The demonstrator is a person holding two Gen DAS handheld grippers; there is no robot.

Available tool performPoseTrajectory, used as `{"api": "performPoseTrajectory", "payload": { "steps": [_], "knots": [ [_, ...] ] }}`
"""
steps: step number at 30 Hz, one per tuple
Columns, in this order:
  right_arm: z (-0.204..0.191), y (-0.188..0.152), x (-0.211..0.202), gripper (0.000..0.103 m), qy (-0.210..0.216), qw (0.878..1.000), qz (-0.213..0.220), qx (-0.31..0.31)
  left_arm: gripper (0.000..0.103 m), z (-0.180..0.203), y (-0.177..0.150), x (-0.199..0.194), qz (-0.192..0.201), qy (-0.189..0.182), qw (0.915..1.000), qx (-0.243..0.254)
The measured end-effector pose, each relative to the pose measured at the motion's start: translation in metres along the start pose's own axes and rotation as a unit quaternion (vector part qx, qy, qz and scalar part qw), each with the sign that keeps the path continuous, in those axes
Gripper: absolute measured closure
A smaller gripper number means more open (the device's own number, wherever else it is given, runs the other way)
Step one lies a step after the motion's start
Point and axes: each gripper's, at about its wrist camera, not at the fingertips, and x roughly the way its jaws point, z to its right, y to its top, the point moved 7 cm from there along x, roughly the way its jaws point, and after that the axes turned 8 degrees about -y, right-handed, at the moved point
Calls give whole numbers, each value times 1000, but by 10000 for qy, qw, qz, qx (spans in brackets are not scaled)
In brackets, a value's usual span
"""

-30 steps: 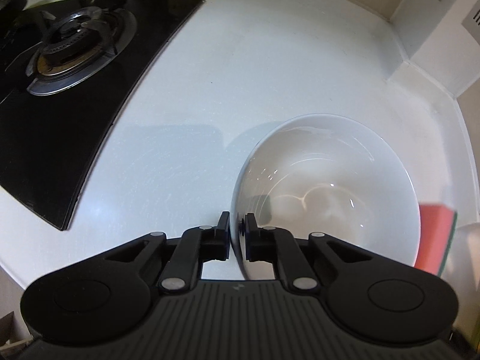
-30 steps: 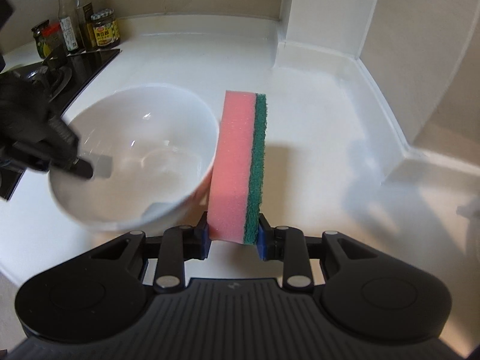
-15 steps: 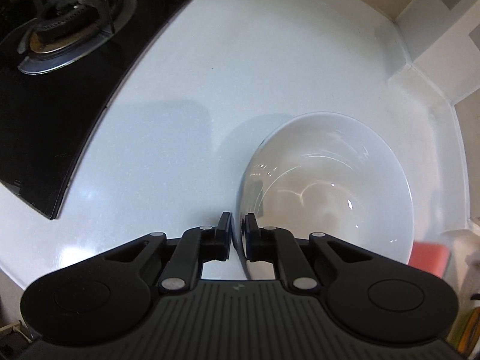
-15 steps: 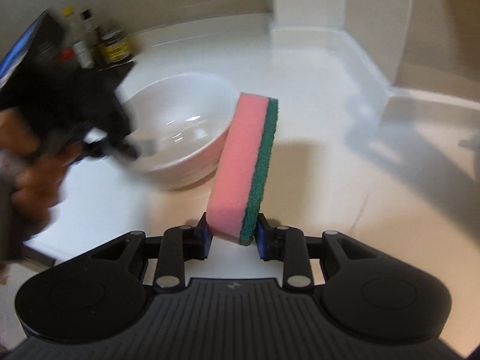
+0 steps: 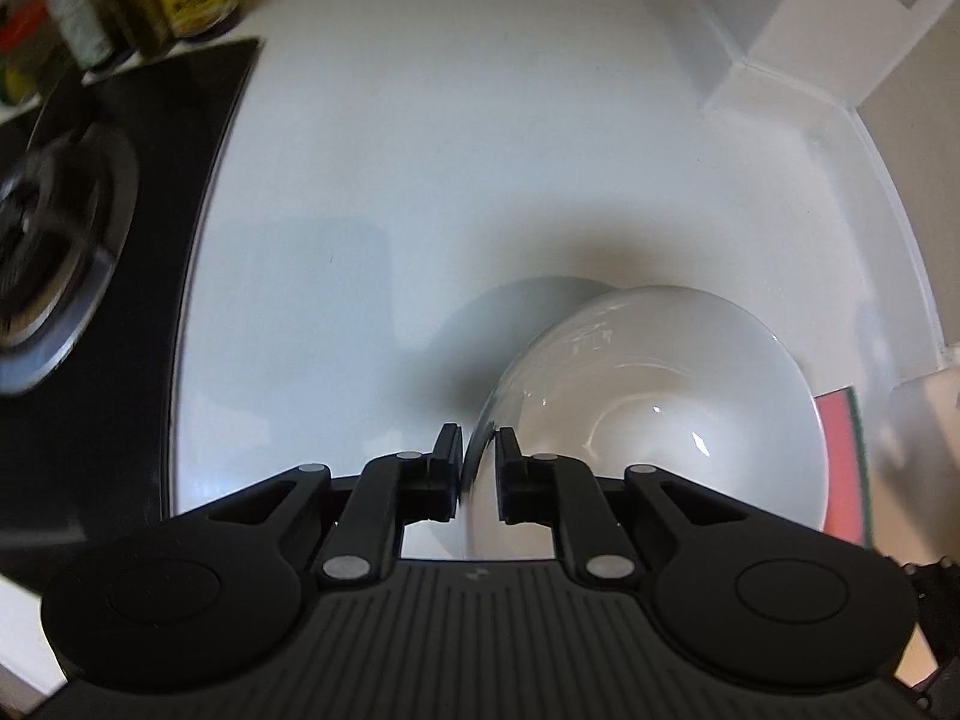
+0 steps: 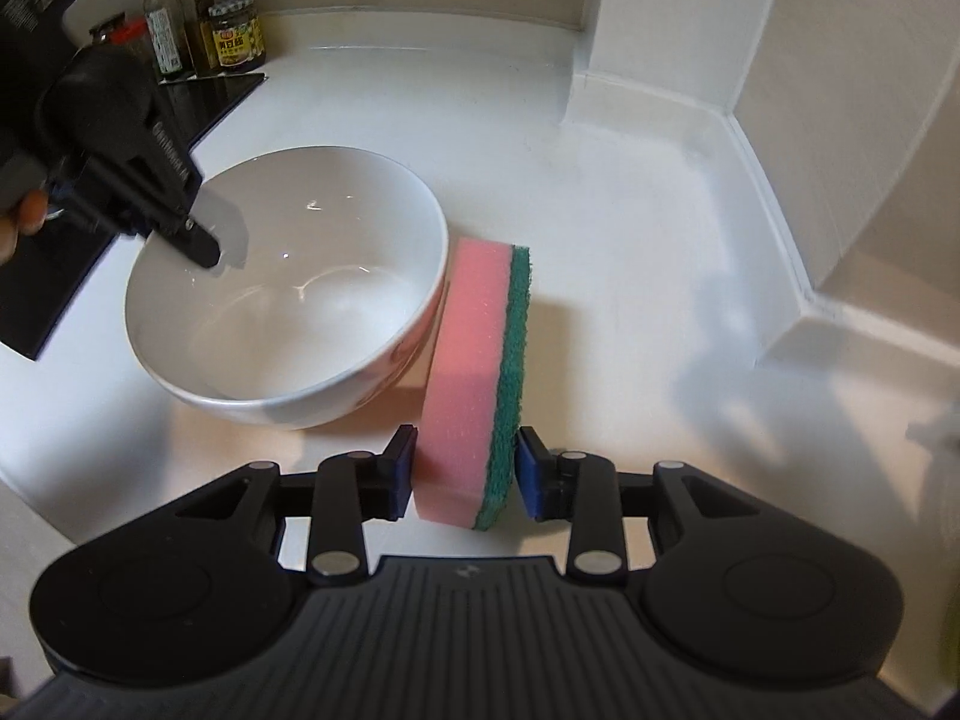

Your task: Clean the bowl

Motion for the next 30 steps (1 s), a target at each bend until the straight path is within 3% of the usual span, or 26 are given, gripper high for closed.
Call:
{"api": "performPoseTrajectory", "payload": {
  "steps": [5, 9, 15, 24, 30],
  "knots": [
    [4, 9, -1, 78, -159, 9995, 258, 68, 90, -5, -8, -1, 241, -33, 9983, -532],
    [-5, 16, -8, 78, -345, 9983, 473, -42, 95, -7, -26, -1, 190, -63, 9948, -1002],
    [-25, -4, -23, 78, -890, 9940, 622, -133, 95, -9, -45, -1, 365, -150, 9878, -1508],
    [-33, -43, -68, 78, -381, 9957, 547, 643, 94, -3, -59, -7, 492, -6, 9833, -1753],
    [-26, -57, -84, 78, -138, 9938, 512, 974, 95, 8, -75, -9, 426, -142, 9775, -2061]
  ]
}}
